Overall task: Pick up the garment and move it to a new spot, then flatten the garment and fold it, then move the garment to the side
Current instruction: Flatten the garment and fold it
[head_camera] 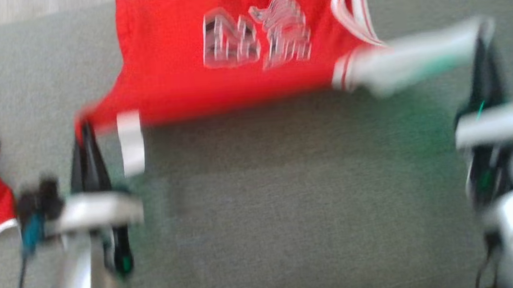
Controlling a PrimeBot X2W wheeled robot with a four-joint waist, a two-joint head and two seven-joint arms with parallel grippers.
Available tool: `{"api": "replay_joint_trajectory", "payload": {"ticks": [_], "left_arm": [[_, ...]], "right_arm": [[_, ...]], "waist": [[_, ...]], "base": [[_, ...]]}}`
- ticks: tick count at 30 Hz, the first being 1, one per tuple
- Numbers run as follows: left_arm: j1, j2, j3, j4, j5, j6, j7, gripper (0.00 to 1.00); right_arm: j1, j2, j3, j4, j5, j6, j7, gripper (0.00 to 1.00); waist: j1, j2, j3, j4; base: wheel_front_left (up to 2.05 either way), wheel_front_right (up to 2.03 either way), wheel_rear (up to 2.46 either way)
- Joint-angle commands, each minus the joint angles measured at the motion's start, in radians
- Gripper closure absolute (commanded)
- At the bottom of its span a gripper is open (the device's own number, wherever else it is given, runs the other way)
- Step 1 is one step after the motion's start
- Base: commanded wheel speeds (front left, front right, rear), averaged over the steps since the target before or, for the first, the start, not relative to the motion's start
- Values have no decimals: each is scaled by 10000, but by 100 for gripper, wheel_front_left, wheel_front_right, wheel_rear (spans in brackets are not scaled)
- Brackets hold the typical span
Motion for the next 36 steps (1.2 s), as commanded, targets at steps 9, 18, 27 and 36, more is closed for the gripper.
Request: {"api": "replay_joint_trajectory", "payload": {"ticks": [9,18,27,36], "left_arm": [[2900,115,375,-63,-1103,137,-29,100],[4791,112,-563,-807,-1388,371,-30,100],[4014,111,-884,-1940,-1346,471,-30,100],[2196,111,-1380,-1061,-1499,778,-30,100]], "right_arm": [[3597,-367,1070,-864,487,33,-165,100],[5707,-735,1167,-1381,893,33,-121,100],[4657,-248,775,-1833,1314,33,138,100],[2224,369,182,-440,1097,33,748,100]], "waist": [[2,0,-1221,-453],[2,0,-2003,-350],[2,0,-1729,-71],[2,0,-841,178]], "base": [[0,0,0],[0,0,0],[0,0,0],[0,0,0]]}}
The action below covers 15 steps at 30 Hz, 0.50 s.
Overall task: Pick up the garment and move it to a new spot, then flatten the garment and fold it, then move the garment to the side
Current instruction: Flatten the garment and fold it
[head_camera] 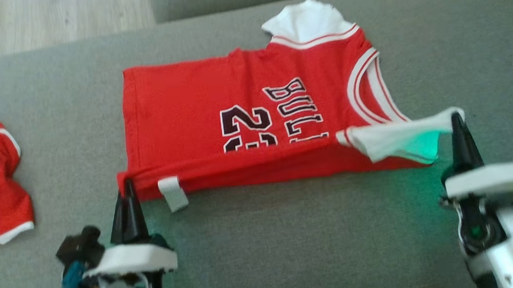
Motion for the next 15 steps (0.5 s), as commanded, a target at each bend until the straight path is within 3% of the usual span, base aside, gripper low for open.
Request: {"api": "replay_joint_trajectory", "payload": {"ticks": [1,10,11,12,13,15], "left_arm": [[-522,128,231,-55,-1,129,-51,100],[-2106,128,-100,1304,253,570,-51,100],[-2232,128,-71,1385,318,646,-51,100],[-2337,128,-42,1395,425,717,-51,55],[-2405,128,-1,1394,491,800,-51,0],[-2464,128,152,1162,691,1020,-51,0]], "right_arm": [[-534,27,46,32,-116,33,94,100],[-2809,350,12,1661,-1005,33,18,100],[-2985,382,-32,1818,-1074,33,-135,53],[-3137,404,-19,1940,-1154,33,-246,0],[-3278,357,50,2001,-1372,33,-437,0],[-3440,194,333,1884,-1985,33,-822,0]], "waist": [[-2,0,346,98],[-2,0,1060,171],[-2,0,1092,178],[-2,0,1121,188],[-2,0,1139,198],[-2,0,1147,222]], "base": [[0,0,0],[0,0,0],[0,0,0],[0,0,0],[0,0,0],[0,0,0]]}}
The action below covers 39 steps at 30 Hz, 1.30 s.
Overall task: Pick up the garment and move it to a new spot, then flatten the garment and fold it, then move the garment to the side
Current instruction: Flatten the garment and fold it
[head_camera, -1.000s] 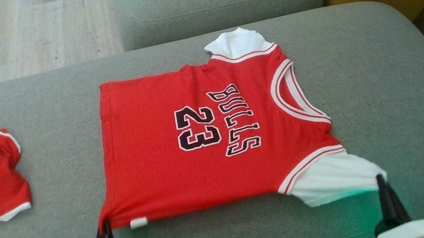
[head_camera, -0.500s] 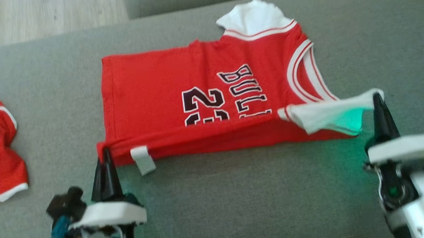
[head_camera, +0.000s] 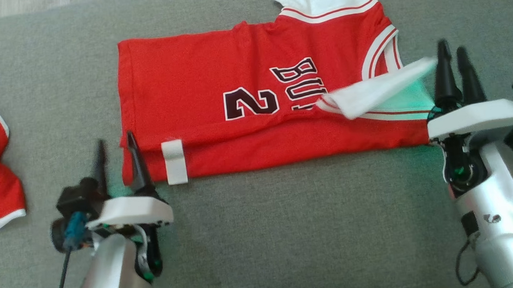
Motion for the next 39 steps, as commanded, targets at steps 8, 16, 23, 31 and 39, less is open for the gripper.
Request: {"api": "replay_joint_trajectory", "payload": {"ticks": [8,16,23,31,39], "left_arm": [[1242,153,378,-1635,1488,548,-51,0],[2605,153,133,-1695,2171,675,-51,0],[3342,152,193,-1675,2241,627,-51,0],[3916,152,133,-1740,2193,559,-51,0],[3682,152,-121,-1765,2202,507,-51,0]], "right_arm": [[1483,33,-691,-2458,-4289,33,-389,0],[3371,579,-1015,-2811,-6181,33,-391,0],[4216,792,-1138,-2568,-6448,33,-391,0],[4650,908,-1087,-2088,-6489,33,-392,0],[3679,943,-1552,-864,-6278,33,-392,0]], "waist": [[-2,0,-497,21],[-2,0,-1372,-7],[-2,0,-1969,10],[-2,0,-2224,17],[-2,0,-1824,53]], "base": [[0,0,0],[0,0,0],[0,0,0],[0,0,0],[0,0,0]]}}
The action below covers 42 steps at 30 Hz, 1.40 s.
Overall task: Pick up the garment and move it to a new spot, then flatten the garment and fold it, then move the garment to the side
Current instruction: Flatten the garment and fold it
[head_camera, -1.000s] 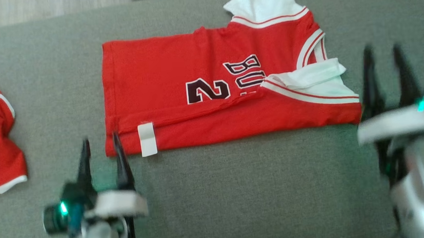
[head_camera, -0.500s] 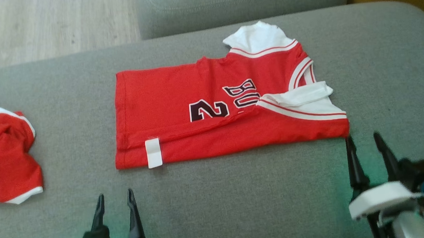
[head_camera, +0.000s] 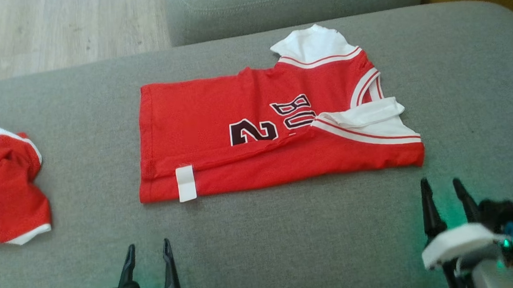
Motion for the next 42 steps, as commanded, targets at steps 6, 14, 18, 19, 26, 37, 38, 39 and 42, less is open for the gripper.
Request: {"api": "replay_joint_trajectory", "payload": {"ticks": [6,14,18,19,26,37,38,39,42], "left_arm": [[-866,70,16,-235,-40,-18,-51,0],[-1325,70,-254,-134,-580,-214,-51,0],[-1488,70,-214,-175,-717,-367,-51,0],[-1546,70,-172,-180,-751,-406,-51,0],[-2249,70,564,-67,-1694,-621,-51,0],[-3387,70,555,2102,-1965,-1405,-51,0],[-3501,70,464,2399,-2094,-1478,-51,31],[-3605,70,408,2638,-2257,-1508,-51,76],[-3862,70,236,2902,-2396,-1642,-51,100]], "right_arm": [[-2235,-51,-292,1197,-177,33,-62,0],[-3199,-80,-889,3058,-927,33,218,0],[-3426,-60,-897,3666,-919,33,200,75],[-3475,-57,-856,3768,-890,33,176,100],[-3723,-126,-360,3886,-452,33,-17,100],[-3804,-407,529,3277,258,33,-88,100],[-3801,-449,567,3193,315,33,-89,100],[-3800,-484,586,3074,384,33,-90,100],[-3786,-541,684,2720,614,33,-91,100]], "waist": [[0,0,710,161],[0,0,1274,441],[0,0,1454,446],[0,0,1490,428],[0,0,1759,248],[0,0,2125,-28],[0,0,2145,-36],[0,0,2162,-44],[0,0,2182,-49]], "base": [[0,0,0],[0,0,0],[0,0,0],[0,0,0],[0,0,0],[0,0,0],[0,0,0],[0,0,0],[0,0,0]]}}
